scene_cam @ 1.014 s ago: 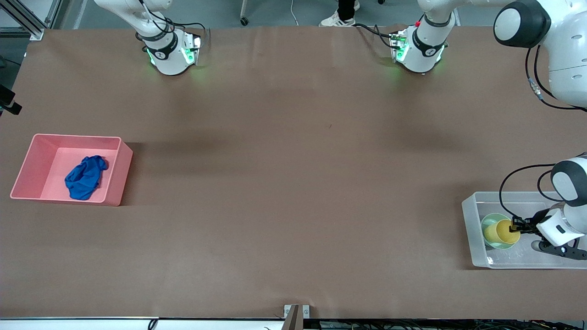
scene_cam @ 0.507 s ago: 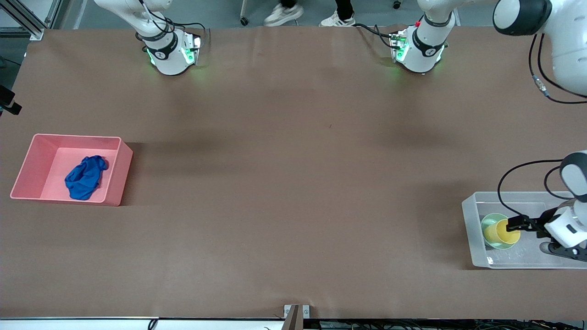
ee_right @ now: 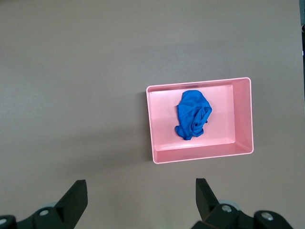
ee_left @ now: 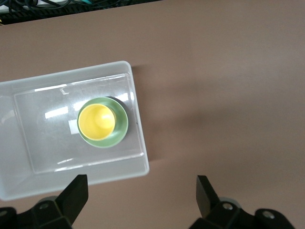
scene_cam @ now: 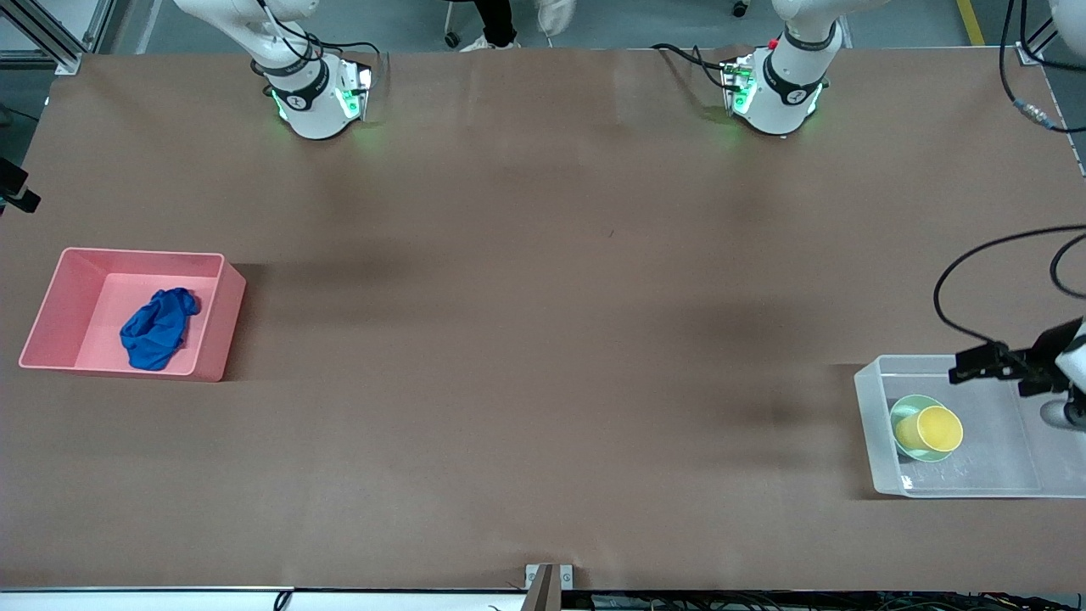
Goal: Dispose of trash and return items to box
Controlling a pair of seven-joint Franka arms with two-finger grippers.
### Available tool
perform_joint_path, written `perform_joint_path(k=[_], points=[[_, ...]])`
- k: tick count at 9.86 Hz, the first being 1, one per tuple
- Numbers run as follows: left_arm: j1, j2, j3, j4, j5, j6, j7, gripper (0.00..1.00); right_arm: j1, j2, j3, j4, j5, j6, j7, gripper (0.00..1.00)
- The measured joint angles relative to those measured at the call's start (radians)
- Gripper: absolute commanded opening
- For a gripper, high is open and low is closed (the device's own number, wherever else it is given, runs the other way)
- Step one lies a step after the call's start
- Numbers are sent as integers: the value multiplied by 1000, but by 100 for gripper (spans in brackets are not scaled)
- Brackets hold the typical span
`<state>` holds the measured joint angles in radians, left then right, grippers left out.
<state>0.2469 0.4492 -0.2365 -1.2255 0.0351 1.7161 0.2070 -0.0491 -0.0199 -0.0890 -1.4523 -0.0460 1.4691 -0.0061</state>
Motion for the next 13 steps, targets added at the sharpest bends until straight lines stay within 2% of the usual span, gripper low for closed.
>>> perform_joint_path(k=[4, 5, 7, 8, 11, 13], points=[[-5, -174, -48, -45, 0, -108, -71, 100, 0, 0, 0, 0, 0, 0, 0, 100], [-32, -212, -37, -46, 0, -144, -72, 100, 0, 0, 0, 0, 0, 0, 0, 100], [-193, -291, 100, -50, 0, -219, -92, 100, 0, 0, 0, 0, 0, 0, 0, 100], [-239, -326, 149, -57, -3, -236, -92, 100, 0, 0, 0, 0, 0, 0, 0, 100], [-261, -426, 214, -150, -10, -243, -92, 100, 0, 0, 0, 0, 0, 0, 0, 100], [-261, -460, 226, -199, -11, -243, -115, 100, 0, 0, 0, 0, 0, 0, 0, 100]])
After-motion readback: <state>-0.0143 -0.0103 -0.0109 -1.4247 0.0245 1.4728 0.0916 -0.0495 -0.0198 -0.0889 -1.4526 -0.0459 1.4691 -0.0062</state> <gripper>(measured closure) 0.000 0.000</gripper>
